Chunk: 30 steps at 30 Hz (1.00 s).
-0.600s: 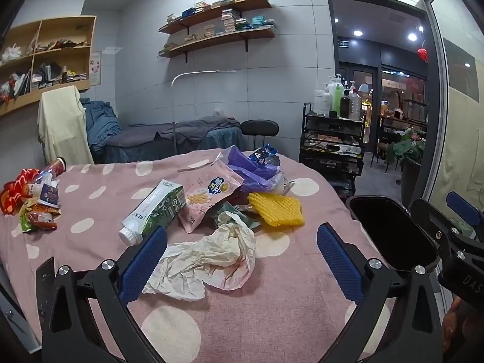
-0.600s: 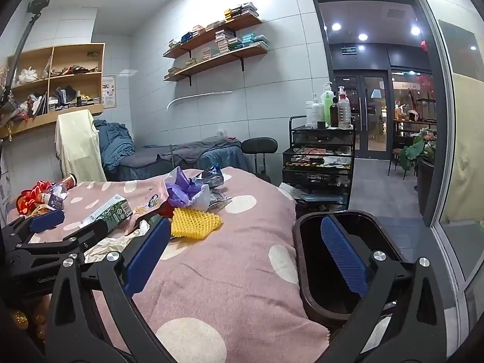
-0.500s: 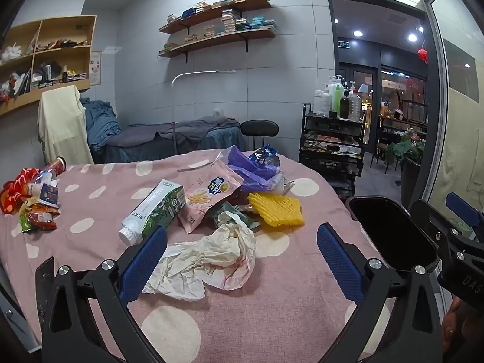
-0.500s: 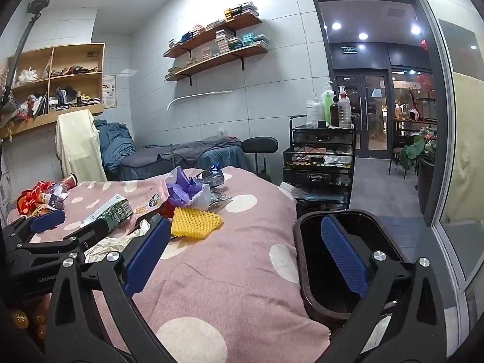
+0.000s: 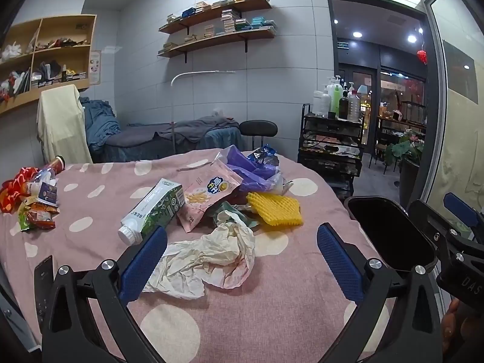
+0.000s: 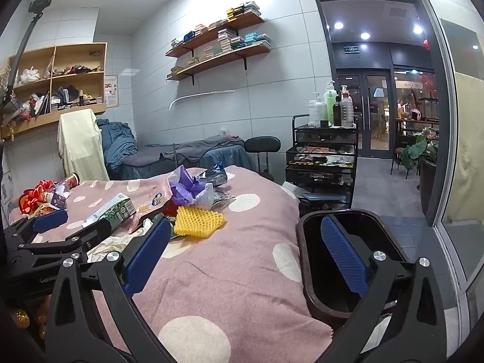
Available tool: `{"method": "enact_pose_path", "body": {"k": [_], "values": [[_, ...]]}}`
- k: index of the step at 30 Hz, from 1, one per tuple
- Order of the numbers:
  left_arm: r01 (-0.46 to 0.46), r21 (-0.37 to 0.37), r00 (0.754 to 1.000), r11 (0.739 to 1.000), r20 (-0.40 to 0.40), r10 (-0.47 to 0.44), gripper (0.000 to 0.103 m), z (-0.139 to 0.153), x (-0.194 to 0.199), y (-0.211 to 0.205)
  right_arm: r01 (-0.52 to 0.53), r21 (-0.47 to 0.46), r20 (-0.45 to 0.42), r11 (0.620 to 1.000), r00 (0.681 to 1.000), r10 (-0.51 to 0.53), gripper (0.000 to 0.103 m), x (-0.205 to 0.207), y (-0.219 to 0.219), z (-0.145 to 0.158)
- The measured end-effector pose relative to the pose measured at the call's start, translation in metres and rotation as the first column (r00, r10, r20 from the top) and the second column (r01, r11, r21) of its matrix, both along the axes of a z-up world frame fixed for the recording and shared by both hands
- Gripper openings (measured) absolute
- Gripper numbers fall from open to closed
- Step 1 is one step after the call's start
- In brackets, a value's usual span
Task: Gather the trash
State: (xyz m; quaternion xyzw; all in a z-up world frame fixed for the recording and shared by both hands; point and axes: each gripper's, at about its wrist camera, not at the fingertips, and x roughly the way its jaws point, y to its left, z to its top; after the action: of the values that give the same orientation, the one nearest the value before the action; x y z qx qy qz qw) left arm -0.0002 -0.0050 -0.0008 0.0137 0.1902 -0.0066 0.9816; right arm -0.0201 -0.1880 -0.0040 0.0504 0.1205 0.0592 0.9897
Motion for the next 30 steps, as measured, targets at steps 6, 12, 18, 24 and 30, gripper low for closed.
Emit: {"method": "enact_pose_path", "body": {"k": [6,12,18,24,30], "values": [[0.002,-0.002,1.0,1.0,0.003,-0.002,0.098,-0.001,-0.001,0.0,-0.002,0.001,0.0,1.0,1.0,0.002,0.098,-0.004,0.003,0.001],[0.004,-0.005,1.0,1.0,0.001,-0.004,0.098,-0.004,0.001,-0.001,-0.004,0.005,-0.002,1.0,1.0,0.004,0.098,-0.007,0.007,0.002],[0.011,-0.009,1.0,1.0,0.003,-0.011,0.098,-0.002,-0.001,0.002,-0.004,0.006,-0.003,1.0,1.0,0.004,0.098,-0.007,0.007,0.003],[0.015,-0.008,1.0,1.0,0.0,-0.015,0.098,-0.003,-0.002,0.001,-0.006,0.007,-0.003,1.0,1.0,0.006,0.098,-0.008,0.006,0.004],[0.014,-0.009,1.0,1.0,0.002,-0.014,0.098,-0.004,-0.002,0.002,-0.007,0.009,-0.004,1.0,1.0,0.007,0.098,-0.008,0.006,0.004]]}}
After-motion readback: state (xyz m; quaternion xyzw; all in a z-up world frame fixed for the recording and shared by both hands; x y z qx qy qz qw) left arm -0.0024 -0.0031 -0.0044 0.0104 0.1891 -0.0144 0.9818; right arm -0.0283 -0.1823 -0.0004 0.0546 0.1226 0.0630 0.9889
